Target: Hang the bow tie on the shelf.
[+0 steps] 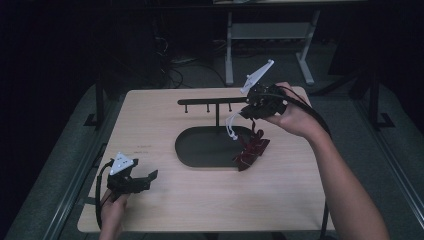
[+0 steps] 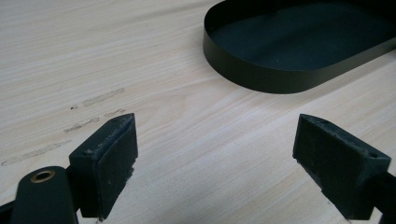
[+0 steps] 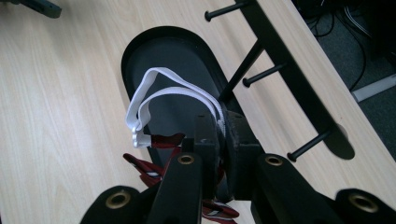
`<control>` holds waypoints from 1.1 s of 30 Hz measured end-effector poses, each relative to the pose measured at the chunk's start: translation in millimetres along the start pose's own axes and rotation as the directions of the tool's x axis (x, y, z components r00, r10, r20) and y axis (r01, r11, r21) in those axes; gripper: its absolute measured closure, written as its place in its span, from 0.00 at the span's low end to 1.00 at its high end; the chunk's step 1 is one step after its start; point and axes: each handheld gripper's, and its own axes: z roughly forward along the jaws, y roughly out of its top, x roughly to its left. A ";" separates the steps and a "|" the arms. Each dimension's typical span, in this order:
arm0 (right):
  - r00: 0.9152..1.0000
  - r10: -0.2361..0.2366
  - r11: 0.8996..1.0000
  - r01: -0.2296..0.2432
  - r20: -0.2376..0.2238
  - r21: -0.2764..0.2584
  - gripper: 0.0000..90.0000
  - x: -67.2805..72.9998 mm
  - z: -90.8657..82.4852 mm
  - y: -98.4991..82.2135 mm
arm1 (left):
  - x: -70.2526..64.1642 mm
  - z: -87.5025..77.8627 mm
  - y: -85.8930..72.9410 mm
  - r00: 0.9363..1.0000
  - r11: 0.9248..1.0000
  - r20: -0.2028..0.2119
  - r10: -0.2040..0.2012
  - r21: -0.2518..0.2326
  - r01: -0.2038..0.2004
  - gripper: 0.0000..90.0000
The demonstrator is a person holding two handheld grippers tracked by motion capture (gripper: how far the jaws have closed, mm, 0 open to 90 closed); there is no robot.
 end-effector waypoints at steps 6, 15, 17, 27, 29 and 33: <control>1.000 -0.006 1.000 0.006 -0.005 0.003 0.93 -3.3 3.2 10.6 | 0.4 -0.8 -0.3 1.000 1.000 -0.001 -0.002 0.000 0.002 0.15; 1.000 -0.008 1.000 0.008 0.000 0.001 0.93 -8.6 4.0 22.6 | 0.5 -0.6 -0.7 1.000 1.000 0.003 -0.003 0.001 0.003 0.15; 1.000 -0.010 1.000 0.010 0.000 0.000 0.93 -9.7 3.7 25.1 | 0.6 -0.7 -0.6 1.000 1.000 0.004 -0.005 0.005 0.005 0.15; 1.000 0.008 1.000 -0.008 -0.010 -0.006 0.93 -17.2 3.4 36.8 | -0.2 0.3 -1.0 1.000 1.000 0.008 -0.007 0.001 0.007 0.15; 1.000 0.010 1.000 -0.010 -0.010 -0.004 0.93 -18.4 4.3 38.7 | 0.0 0.4 -1.0 1.000 1.000 0.008 -0.009 0.001 0.009 0.15; 1.000 0.007 1.000 -0.007 -0.009 -0.005 0.93 -20.9 6.6 43.2 | 0.9 0.7 -1.3 1.000 1.000 0.009 -0.008 0.002 0.008 0.15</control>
